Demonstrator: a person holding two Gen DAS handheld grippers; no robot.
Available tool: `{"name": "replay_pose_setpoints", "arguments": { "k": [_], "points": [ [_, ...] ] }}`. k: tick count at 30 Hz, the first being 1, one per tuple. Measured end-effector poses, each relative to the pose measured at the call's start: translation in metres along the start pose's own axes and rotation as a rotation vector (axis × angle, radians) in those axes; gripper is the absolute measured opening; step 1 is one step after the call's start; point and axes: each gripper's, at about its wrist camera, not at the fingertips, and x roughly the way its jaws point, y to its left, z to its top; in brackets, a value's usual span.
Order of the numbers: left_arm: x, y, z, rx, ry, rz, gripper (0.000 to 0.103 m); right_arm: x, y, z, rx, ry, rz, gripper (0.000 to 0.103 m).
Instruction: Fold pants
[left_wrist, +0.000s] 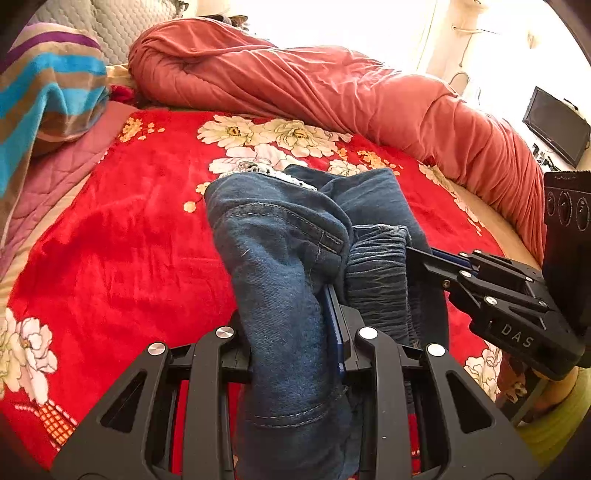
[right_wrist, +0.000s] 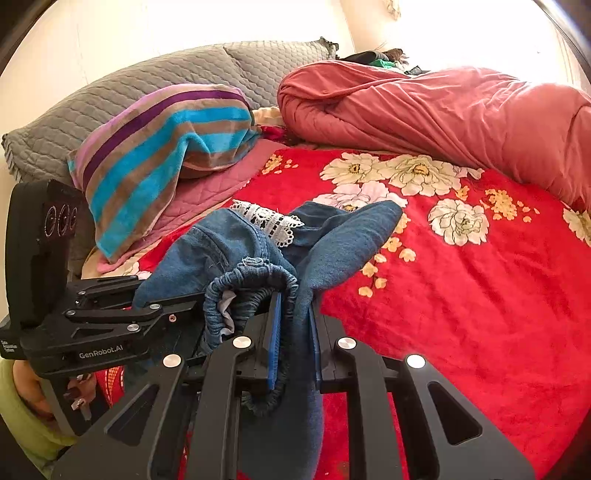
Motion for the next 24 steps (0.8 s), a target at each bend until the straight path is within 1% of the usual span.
{"name": "replay_pose_setpoints", "arguments": {
  "k": [14,24],
  "points": [
    [0.018,0.006,0.001,-0.013,0.013,0.013,0.02,0.015,-0.004,0.003,0.018,0.018,-0.015,0.013],
    [0.031,0.012,-0.002,-0.013,0.028,0.028,0.021,0.032,-0.009,0.0,0.022,0.044,-0.055,0.013]
  ]
}}
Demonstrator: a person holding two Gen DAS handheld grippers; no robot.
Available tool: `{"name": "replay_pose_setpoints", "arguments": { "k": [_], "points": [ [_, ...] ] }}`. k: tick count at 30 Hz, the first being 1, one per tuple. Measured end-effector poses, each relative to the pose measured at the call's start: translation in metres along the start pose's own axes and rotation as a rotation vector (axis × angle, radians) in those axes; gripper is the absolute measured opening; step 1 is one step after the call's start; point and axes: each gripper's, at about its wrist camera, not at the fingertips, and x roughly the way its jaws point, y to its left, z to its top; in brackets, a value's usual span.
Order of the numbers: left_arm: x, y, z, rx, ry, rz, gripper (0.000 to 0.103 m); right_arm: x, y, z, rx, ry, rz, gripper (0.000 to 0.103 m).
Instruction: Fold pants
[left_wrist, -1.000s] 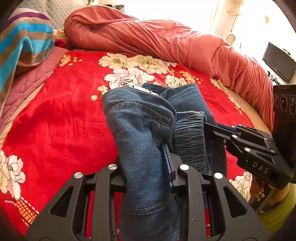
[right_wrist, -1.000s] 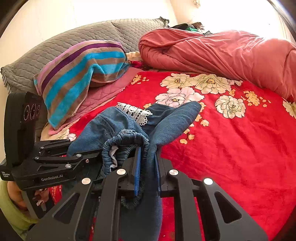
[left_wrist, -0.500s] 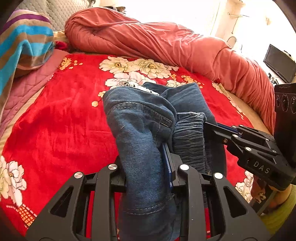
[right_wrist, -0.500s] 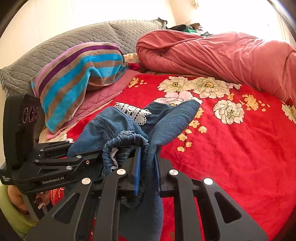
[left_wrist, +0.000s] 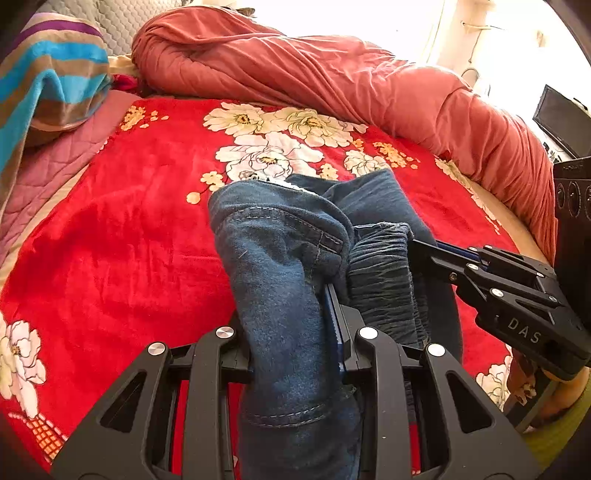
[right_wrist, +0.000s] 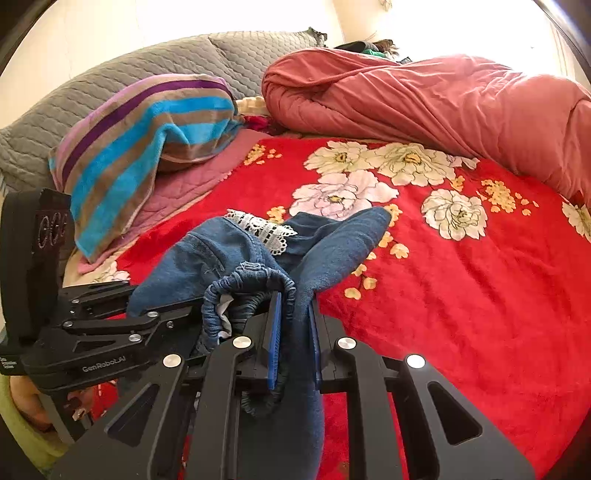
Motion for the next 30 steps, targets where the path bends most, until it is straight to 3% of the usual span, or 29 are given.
{"name": "replay_pose_setpoints", "arguments": {
  "k": [14,15,16,18,30],
  "points": [
    [0.013,0.007,-0.003,-0.013,0.02,0.027,0.024,0.015,-0.007,-0.007,0.018,0.038,-0.074,0.015],
    [0.014,0.008,-0.004,-0.014,0.021,0.029,0.024,0.016,-0.008,-0.007,0.02,0.041,-0.078,0.021],
    [0.015,0.009,-0.004,-0.015,0.022,0.035,0.025,0.017,-0.009,-0.008,0.024,0.045,-0.087,0.037],
    [0.016,0.01,-0.005,-0.016,0.024,0.041,0.027,0.017,-0.009,-0.01,0.018,0.044,-0.117,0.05],
    [0.02,0.015,-0.009,-0.029,0.042,0.057,0.041,0.025,-0.015,-0.014,0.018,0.077,-0.147,0.054]
  ]
}}
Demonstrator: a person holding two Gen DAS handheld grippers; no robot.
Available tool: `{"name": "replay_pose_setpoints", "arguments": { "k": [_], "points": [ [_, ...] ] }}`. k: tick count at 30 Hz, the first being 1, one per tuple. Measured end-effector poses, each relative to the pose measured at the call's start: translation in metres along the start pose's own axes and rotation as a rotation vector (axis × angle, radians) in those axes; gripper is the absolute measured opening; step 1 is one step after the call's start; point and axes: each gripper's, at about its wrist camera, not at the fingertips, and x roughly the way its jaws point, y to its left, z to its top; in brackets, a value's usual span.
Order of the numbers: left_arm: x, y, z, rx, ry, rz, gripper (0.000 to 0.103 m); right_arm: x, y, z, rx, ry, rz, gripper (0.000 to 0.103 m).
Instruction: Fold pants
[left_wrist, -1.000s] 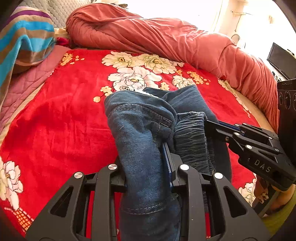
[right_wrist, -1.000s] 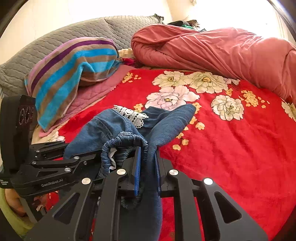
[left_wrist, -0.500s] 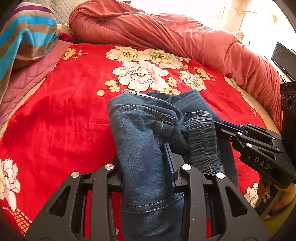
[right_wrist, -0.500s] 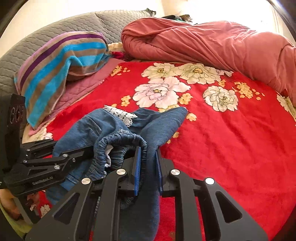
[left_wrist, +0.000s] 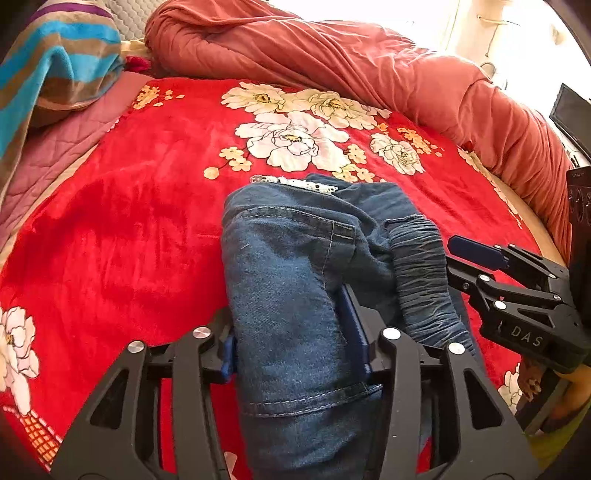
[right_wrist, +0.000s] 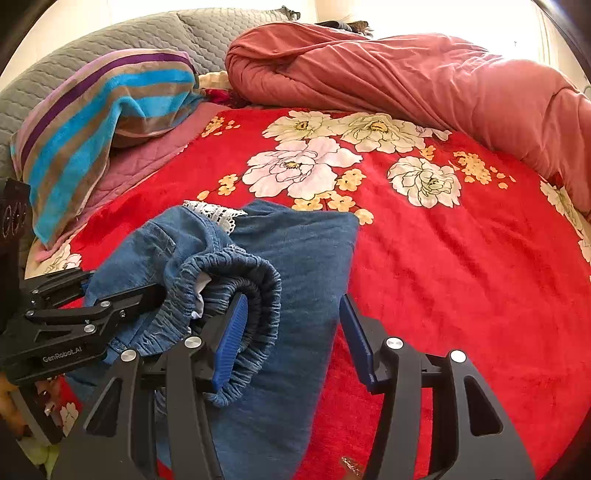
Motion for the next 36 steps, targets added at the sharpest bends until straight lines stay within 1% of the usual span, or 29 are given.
{"name": "replay_pose_setpoints", "arguments": {
  "k": [2,4,6,8,9,10,12,14,16,18,21,22,23,24,26,31,33,35,36],
  "points": [
    [0.0,0.001,-0.001,-0.001,0.001,0.001,0.043,0.0,-0.001,0.0,0.002,0.001,0.001,0.055],
    [0.0,0.001,-0.001,-0.004,0.003,0.002,0.047,0.0,-0.001,0.0,0.003,0.001,0.0,0.055],
    [0.0,0.001,0.0,-0.004,0.007,0.002,0.055,0.001,-0.001,-0.001,0.004,0.003,-0.002,0.055],
    [-0.001,0.001,-0.001,-0.004,0.006,0.001,0.059,0.001,-0.002,-0.001,0.01,0.004,-0.006,0.059],
    [-0.002,0.001,-0.001,-0.005,0.005,0.001,0.06,0.001,-0.002,-0.001,0.013,0.003,-0.01,0.066],
    [-0.002,0.001,-0.001,-0.007,0.005,0.001,0.06,0.0,-0.002,-0.001,0.016,0.0,-0.014,0.068],
    [-0.003,0.002,-0.001,-0.011,0.008,0.002,0.063,-0.001,-0.004,0.0,0.02,-0.002,-0.012,0.068],
    [-0.003,0.003,-0.002,-0.013,0.009,0.007,0.065,-0.003,-0.005,0.0,0.025,-0.007,-0.018,0.071],
    [-0.003,0.004,-0.002,-0.016,0.011,0.008,0.065,-0.004,-0.005,0.0,0.027,-0.006,-0.018,0.072],
    [-0.004,0.004,-0.002,-0.016,0.01,0.01,0.07,-0.005,-0.006,0.0,0.031,-0.005,-0.021,0.072],
    [-0.005,0.005,-0.002,-0.017,0.007,0.013,0.072,-0.005,-0.007,0.0,0.041,-0.004,-0.023,0.072],
    [-0.006,0.005,-0.002,-0.017,0.006,0.014,0.072,-0.006,-0.008,-0.001,0.045,-0.003,-0.021,0.073],
    [-0.007,0.005,-0.002,-0.018,0.005,0.013,0.072,-0.007,-0.008,-0.001,0.05,-0.004,-0.022,0.079],
    [-0.008,0.005,-0.002,-0.019,0.003,0.012,0.073,-0.008,-0.009,-0.001,0.057,-0.01,-0.029,0.089],
    [-0.01,0.005,-0.003,-0.02,-0.001,0.014,0.078,-0.011,-0.011,0.0,0.067,-0.019,-0.016,0.089],
    [-0.013,0.006,-0.002,-0.025,-0.009,0.016,0.081,-0.018,-0.011,0.001,0.071,-0.034,-0.017,0.094],
    [-0.015,0.006,-0.002,-0.024,-0.013,0.021,0.086,-0.019,-0.011,0.002,0.073,-0.037,-0.015,0.094],
    [-0.018,0.006,-0.001,-0.025,-0.019,0.021,0.089,-0.021,-0.011,0.002,0.077,-0.04,-0.011,0.094],
    [-0.02,0.006,-0.001,-0.025,-0.02,0.021,0.092,-0.022,-0.011,0.002,0.076,-0.04,-0.009,0.094]
  ]
}}
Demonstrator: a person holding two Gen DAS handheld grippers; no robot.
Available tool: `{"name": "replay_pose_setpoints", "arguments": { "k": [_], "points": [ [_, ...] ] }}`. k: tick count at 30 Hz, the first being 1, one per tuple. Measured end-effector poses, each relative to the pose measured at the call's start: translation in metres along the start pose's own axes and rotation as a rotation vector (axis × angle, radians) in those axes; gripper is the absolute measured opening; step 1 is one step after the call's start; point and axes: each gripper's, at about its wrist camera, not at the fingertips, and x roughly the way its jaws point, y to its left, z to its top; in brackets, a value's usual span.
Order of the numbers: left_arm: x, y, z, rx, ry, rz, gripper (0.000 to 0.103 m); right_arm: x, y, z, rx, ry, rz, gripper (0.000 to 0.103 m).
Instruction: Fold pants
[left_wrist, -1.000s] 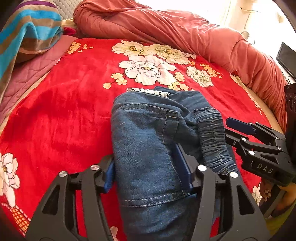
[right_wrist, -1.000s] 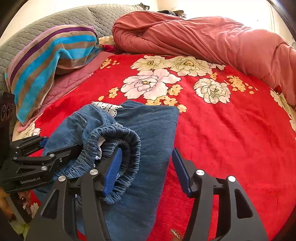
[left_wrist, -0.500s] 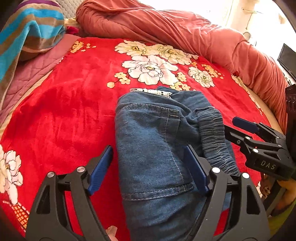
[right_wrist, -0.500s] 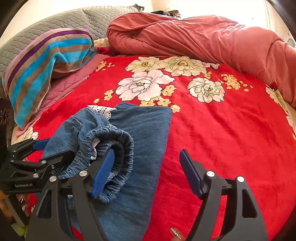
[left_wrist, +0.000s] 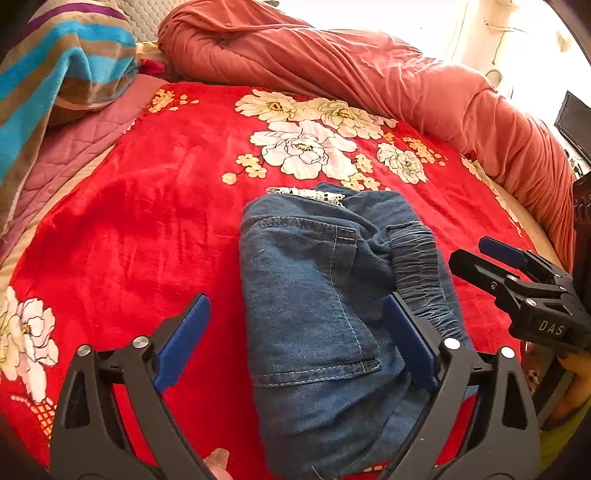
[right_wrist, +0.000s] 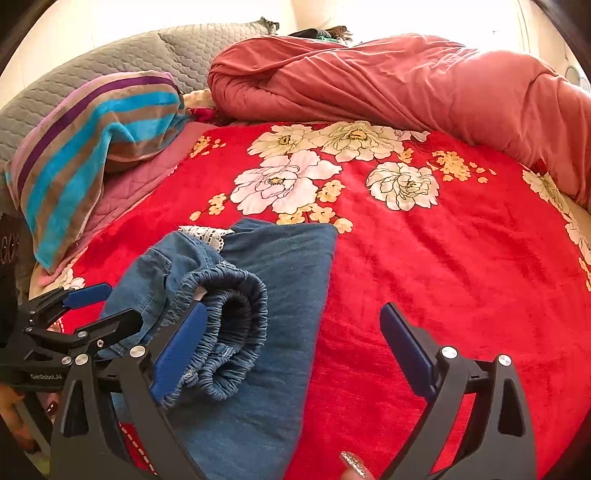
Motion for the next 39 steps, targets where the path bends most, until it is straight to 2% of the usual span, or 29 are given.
{"name": "replay_pose_setpoints", "arguments": {
  "k": [6,20,31,39],
  "points": [
    [-0.009,0.0,0.001,0.001,-0.013,0.004,0.093,-0.01,0.003,0.001,-0.004,-0.022,0.003,0.098],
    [-0.05,-0.005,-0.001,0.002,-0.091,0.033,0.093,-0.057,0.002,-0.004,0.002,-0.117,-0.004,0.098],
    [-0.092,-0.018,-0.021,0.039,-0.164,0.05,0.093,-0.112,0.004,-0.034,-0.027,-0.206,-0.054,0.098],
    [-0.114,-0.024,-0.045,0.06,-0.183,0.053,0.093,-0.14,0.005,-0.054,-0.047,-0.217,-0.072,0.098]
  ]
}}
